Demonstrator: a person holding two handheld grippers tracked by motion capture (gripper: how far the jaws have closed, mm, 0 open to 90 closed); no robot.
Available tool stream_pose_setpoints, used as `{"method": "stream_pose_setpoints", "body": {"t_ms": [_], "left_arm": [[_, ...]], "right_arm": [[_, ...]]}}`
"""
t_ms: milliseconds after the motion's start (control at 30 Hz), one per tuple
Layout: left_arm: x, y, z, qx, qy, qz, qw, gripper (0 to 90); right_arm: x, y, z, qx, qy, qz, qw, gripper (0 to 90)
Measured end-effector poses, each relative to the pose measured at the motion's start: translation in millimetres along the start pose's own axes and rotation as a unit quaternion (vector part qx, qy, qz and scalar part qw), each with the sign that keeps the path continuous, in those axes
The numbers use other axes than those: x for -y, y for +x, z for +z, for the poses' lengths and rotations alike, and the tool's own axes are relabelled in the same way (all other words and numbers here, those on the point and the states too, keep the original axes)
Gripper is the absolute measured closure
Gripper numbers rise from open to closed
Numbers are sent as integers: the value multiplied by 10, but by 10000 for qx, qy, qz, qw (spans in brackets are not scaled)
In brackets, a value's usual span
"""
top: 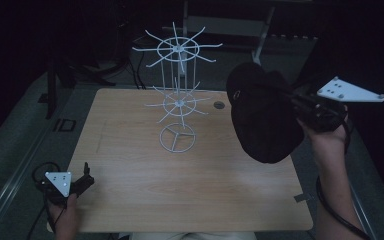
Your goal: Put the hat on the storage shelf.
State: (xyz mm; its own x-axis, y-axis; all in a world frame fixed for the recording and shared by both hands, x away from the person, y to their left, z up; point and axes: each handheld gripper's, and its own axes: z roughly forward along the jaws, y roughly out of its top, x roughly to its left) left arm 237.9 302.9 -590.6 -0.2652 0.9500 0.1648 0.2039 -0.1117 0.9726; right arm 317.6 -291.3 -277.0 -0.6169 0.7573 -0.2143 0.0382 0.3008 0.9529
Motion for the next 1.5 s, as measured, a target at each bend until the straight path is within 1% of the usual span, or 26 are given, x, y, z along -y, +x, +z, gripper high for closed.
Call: {"method": "stream_pose_setpoints", "body": {"t_ms": [100, 200, 267, 367, 433, 500, 633, 800, 833, 1000, 1067, 1233, 1433, 1500], "left_arm": [[0, -1, 0, 1, 4, 3, 10000, 13], [0, 0, 0, -2, -2, -2, 10000, 13], [0, 1, 1, 3, -3, -6, 10000, 13], [0, 2, 2, 10, 4, -2, 10000, 13], [0, 1, 1, 11, 0, 0, 10000, 13], [0, 3, 0, 13, 2, 2, 10000, 13], [0, 6, 0, 28, 4, -6, 10000, 13], [1, 11, -2, 43, 4, -20, 10000, 13], [1, 11, -2, 45, 2, -15, 10000, 13], [2, 14, -4, 47, -11, -43, 10000, 13], [3, 15, -4, 52, -10, -46, 10000, 13], [2, 16, -4, 58, -4, -43, 10000, 13], [2, 12, -4, 51, -7, -29, 10000, 13], [2, 13, -4, 49, -8, -35, 10000, 13]], "right_arm": [[-234, 32, -51, 26, -149, -153, 9998, 869], [-491, 60, -91, 130, -293, -344, 9989, 869], [-632, 72, -113, 154, -414, -370, 9983, 869], [-796, 98, -128, 150, -583, -413, 9973, 869], [-891, 124, -109, 67, -681, -420, 9968, 869], [-969, 166, -61, -26, -712, -448, 9965, 869], [-1032, 271, 48, -217, -731, -466, 9960, 869], [-1011, 417, 193, -496, -776, -442, 9948, 869], [-987, 457, 246, -587, -769, -442, 9943, 869], [-870, 545, 417, -775, -622, -438, 9941, 869], [-808, 564, 464, -836, -571, -407, 9940, 868], [-633, 577, 536, -904, -439, -376, 9942, 868], [-473, 560, 529, -1056, -423, -227, 9932, 866], [-422, 560, 521, -1066, -419, -202, 9932, 864]]}}
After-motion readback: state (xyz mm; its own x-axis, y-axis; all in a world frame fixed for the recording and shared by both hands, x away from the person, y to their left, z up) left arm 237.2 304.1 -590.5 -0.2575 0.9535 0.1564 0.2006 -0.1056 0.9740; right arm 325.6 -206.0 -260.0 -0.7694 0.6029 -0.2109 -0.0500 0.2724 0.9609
